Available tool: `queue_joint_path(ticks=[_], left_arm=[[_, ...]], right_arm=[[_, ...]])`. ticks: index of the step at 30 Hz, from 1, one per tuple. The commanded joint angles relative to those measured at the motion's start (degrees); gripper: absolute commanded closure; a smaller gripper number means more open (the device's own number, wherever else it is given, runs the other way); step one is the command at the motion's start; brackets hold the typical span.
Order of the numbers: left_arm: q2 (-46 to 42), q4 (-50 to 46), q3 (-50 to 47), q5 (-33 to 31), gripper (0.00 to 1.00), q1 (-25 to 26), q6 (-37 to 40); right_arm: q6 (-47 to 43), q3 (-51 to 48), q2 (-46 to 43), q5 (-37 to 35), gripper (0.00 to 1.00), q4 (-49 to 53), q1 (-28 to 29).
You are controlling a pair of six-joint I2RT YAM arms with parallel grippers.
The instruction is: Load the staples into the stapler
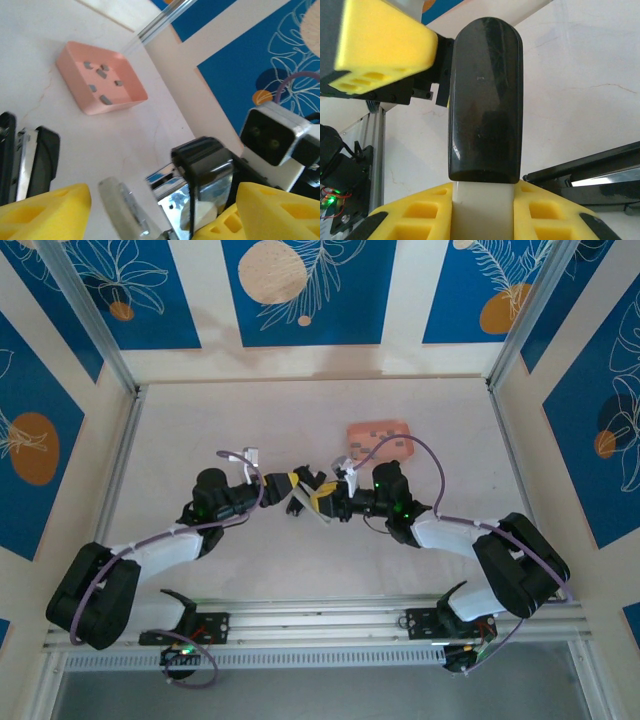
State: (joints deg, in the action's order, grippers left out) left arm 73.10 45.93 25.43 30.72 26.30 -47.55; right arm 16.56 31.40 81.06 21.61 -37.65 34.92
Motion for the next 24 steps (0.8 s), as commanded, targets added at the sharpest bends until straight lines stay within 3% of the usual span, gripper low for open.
queue_joint_path(ticks=[1,6,15,18,24], left_arm=[[-0.5,10.2,-1.5,4.8,0.23,0.7,3.4],[-1.7,14.8,-3.7,10.4,0.25,0.7,12.6],[-13.4,-8.8,-1.5,14.0,0.16,0.7,39.5],[-16.6,-13.7,-1.5,15.9,0.18,0.9,46.2],[-15.7,-11.5,-2.0,21.7,0.23,1.3,49.1]], right_arm=[[-1.3,1.3,-1.7,6.3,1.00,-4.5,-2.1],[-5.8,1.5,-4.0,12.7,1.00,-1.4,-5.2],[-21.3,5.8,-11.7,25.3,1.00,16.8,-10.3],[-26.1,7.9,-13.0,29.0,1.00,23.0,-10.6],[-30.2,10.5,-12.2,33.9,1.00,26.9,-9.5]])
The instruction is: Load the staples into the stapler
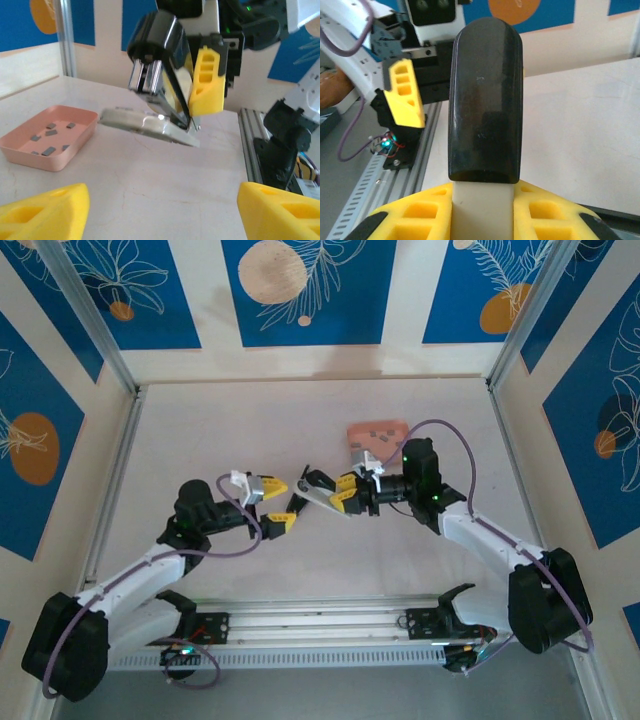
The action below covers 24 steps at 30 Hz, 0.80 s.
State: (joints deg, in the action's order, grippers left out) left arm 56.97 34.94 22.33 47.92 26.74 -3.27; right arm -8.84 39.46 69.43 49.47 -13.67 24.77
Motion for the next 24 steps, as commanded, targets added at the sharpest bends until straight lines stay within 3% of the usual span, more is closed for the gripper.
queue_joint_path(ticks=[1,8,17,24], left_arm=[[0.9,0.8,1.0,5.2,0.23,0.9,4.8],[3.0,4.3,1.9,8.1,0.23,1.6,5.1],[3.6,4.5,3.2,10.2,0.32,2.0,5.1],[4.7,5.1,3.3,11.8,0.49,2.4,4.6]], right_arm=[[-6.1,2.8,-0.3,6.6,1.00,3.8,1.1],[-11.6,6.9,2.6,4.7,1.00,10.7,4.6],[-13.9,9.6,6.0,4.8,1.00,12.9,6.4],[-14.0,10.3,6.8,4.8,1.00,12.5,6.7]])
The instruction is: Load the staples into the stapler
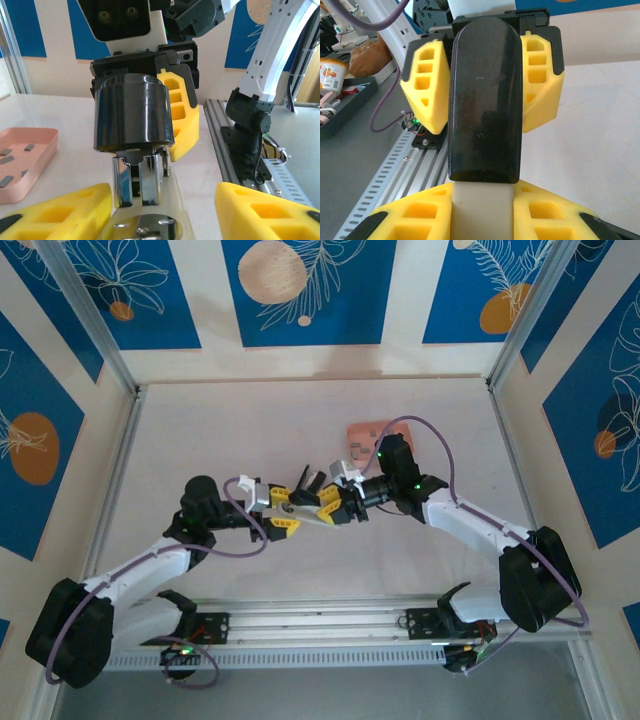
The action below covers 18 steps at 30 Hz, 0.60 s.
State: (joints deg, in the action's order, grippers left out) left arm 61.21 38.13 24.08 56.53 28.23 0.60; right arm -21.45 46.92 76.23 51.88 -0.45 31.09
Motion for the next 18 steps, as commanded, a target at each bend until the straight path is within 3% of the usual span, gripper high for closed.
queue_joint_path(ticks=[1,6,10,12,14,16,18], left_arm=[[0.6,1.9,1.7,3.4,0.52,0.9,0.7],[0.7,1.1,1.8,3.5,0.74,1.1,1.5],[-0.2,-5.7,3.2,2.3,0.81,1.2,5.9],[-1.3,-12.8,4.6,-0.1,0.83,1.6,10.9],[-2.4,-19.6,6.1,-1.9,0.83,2.3,15.9],[-3.2,-22.6,6.9,-3.2,0.84,2.6,18.4],[-3.7,-24.1,7.4,-3.7,0.84,2.7,19.9]], right_arm=[[-1.3,2.9,0.0,2.4,1.00,-0.7,0.4],[-1.3,2.9,0.1,2.1,1.00,-0.7,0.4],[-1.4,3.0,-0.4,0.7,0.98,0.0,0.3],[-1.7,3.4,-0.7,0.2,0.73,1.7,0.1],[-2.1,4.3,-0.5,0.3,0.57,3.9,0.5],[-2.3,5.6,0.2,-0.3,0.48,6.2,1.1],[-2.4,6.9,1.0,-1.6,0.46,8.1,1.9]])
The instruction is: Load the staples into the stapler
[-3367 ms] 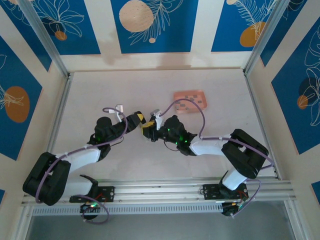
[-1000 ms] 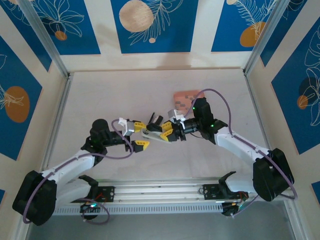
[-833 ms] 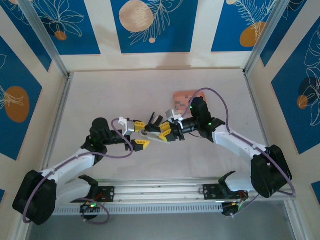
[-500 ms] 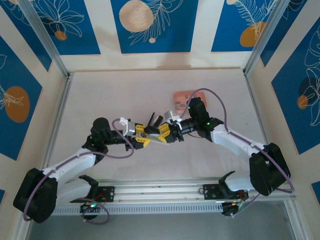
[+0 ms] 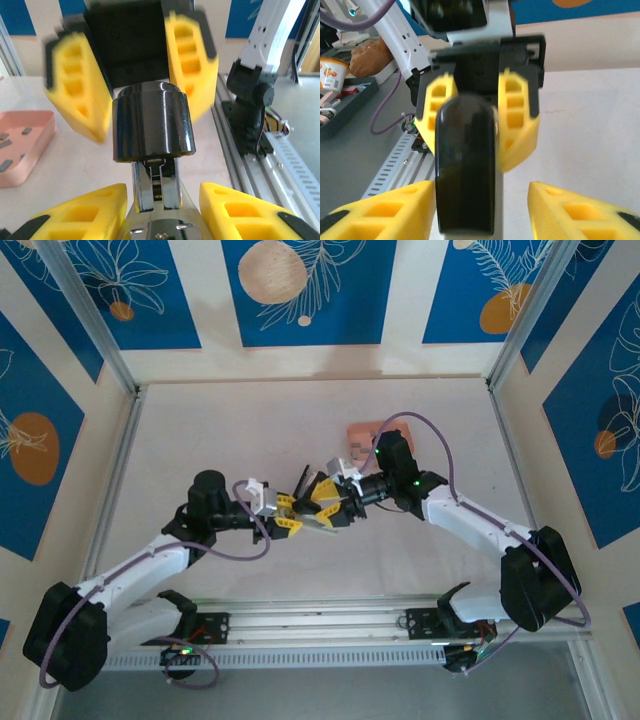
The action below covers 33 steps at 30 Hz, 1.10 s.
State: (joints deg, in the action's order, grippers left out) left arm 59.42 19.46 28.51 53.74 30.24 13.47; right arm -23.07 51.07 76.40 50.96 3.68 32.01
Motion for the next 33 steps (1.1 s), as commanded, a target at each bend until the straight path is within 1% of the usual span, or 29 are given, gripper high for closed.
queue_joint_path(ticks=[1,9,15,20,28,30,33], left_arm=[[-2.0,-6.1,3.2,-1.0,0.84,0.8,7.4],[-3.0,-7.8,3.9,-2.1,0.85,1.4,8.6],[-3.1,-8.1,4.0,-2.6,0.85,1.9,8.8],[-3.4,-7.9,3.6,-3.4,0.86,2.0,9.0],[-4.1,-5.7,2.9,-4.6,0.86,2.0,7.5],[-4.1,-5.5,2.8,-4.9,0.86,2.1,7.4],[-4.3,-5.5,2.2,-6.2,0.86,2.0,7.1]], right_arm=[[-0.7,3.1,1.1,-1.3,0.46,4.2,1.3],[-1.2,5.7,3.5,-2.5,0.41,5.5,3.9],[-1.3,7.0,5.2,-5.8,0.42,7.0,6.7],[-0.9,7.2,5.5,-5.0,0.54,7.0,6.9],[-2.0,8.6,5.9,-2.8,0.57,8.8,6.6],[-2.5,9.2,6.5,-2.2,0.63,9.6,6.5],[-1.4,8.9,5.8,1.0,0.77,7.6,5.2]])
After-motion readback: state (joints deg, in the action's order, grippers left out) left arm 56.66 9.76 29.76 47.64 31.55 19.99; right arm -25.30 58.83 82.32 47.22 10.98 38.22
